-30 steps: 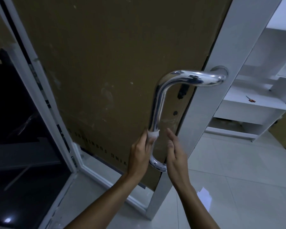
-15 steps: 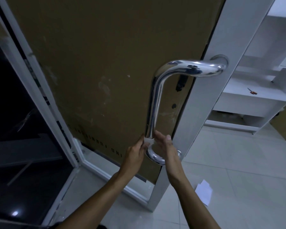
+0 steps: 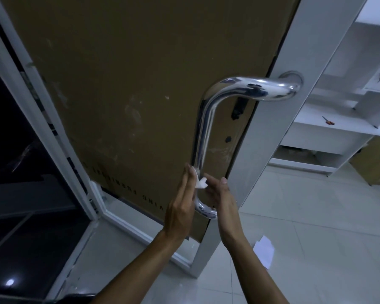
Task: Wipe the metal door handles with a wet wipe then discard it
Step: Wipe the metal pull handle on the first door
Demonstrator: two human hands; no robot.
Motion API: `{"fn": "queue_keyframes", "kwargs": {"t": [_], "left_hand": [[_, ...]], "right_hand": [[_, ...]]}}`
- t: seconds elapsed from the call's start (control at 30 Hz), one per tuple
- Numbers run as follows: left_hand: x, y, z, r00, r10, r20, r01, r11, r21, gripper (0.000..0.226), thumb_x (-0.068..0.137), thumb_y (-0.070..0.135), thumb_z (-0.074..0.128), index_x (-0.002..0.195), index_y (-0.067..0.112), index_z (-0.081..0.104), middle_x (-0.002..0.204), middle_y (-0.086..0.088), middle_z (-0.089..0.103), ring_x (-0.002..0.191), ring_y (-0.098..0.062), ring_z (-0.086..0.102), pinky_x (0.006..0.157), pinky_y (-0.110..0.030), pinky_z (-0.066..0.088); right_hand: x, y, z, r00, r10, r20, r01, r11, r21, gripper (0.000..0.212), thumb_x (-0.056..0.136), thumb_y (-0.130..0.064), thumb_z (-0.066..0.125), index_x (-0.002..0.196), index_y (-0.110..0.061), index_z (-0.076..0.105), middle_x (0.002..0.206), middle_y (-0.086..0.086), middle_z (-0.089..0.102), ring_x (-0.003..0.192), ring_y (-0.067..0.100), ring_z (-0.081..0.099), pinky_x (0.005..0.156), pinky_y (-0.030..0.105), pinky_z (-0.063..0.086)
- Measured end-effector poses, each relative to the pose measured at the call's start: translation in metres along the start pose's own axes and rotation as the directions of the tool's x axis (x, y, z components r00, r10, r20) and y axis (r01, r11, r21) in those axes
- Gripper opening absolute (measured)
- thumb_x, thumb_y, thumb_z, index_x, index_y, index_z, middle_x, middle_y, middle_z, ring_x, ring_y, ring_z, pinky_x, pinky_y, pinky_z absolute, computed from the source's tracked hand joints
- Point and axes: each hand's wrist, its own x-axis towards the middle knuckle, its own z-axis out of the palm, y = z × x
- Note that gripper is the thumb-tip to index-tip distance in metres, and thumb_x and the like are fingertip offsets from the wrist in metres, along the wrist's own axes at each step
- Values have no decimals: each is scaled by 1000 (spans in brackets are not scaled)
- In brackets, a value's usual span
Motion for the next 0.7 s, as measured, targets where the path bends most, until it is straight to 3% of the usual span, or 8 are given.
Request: {"fn": "queue_keyframes", "kwargs": {"t": [0.07,0.13,0.27,0.37,0.43,0.5,0.6,0.7], "left_hand": [[-7,-8,-6,994,67,84,-68,998,10,66,97,18,45,154,14,12,151,-22,33,132,-26,43,105,-31,41],[-7,-15,-13,984,123,132,-127,992,24,60,97,13,40,152,12,17,154,-19,28,133,-28,43,98,-35,50],[-4,-19,-23,968,184,169,-184,983,-15,62,90,-1,53,147,9,31,156,-14,24,141,-28,35,108,-32,41],[2,-11,-34,996,1,85,14,986,-168,47,96,14,48,142,20,42,147,-16,35,133,-18,44,100,-19,46],[9,-3,-43,984,-159,84,178,922,-345,40,99,22,46,139,27,49,142,-10,43,127,-7,49,94,-15,48],[15,3,-52,958,-241,158,287,841,-459,36,101,29,45,135,36,51,141,4,49,126,1,49,94,-10,44],[22,8,-63,891,-319,322,449,713,-538,36,99,36,42,130,51,50,133,25,56,125,5,49,97,-9,41],[24,8,-72,820,-375,433,570,614,-547,33,98,44,42,127,54,53,127,26,59,120,3,54,93,-11,45]], "right_hand": [[-3,0,0,1000,-8,0,8,1000,-17,56,96,-55,21,123,-31,64,124,-15,65,117,-1,57,100,22,41],[-7,2,0,1000,2,-21,-3,1000,-12,58,95,-54,21,123,-26,64,124,-10,66,116,3,59,102,26,42],[-18,9,1,988,-97,-119,82,989,-122,45,100,-44,31,120,-22,65,119,-3,67,112,8,61,97,25,48],[-25,10,5,959,-249,-137,207,942,-264,18,97,-32,49,109,-35,62,111,-9,64,104,5,60,80,10,48],[-27,6,11,952,-303,-52,273,911,-309,21,92,-31,56,112,-39,59,114,-13,59,108,2,57,80,8,46],[-27,2,18,956,-294,-7,281,920,-274,27,89,-35,58,115,-39,58,118,-12,58,111,0,55,83,9,46],[-25,-4,23,966,-257,-8,251,949,-189,27,88,-36,61,115,-36,59,116,-11,62,109,6,60,87,20,50],[-23,-7,25,964,-265,6,262,950,-170,28,85,-40,63,113,-32,60,107,-15,65,104,10,63,85,26,52]]}}
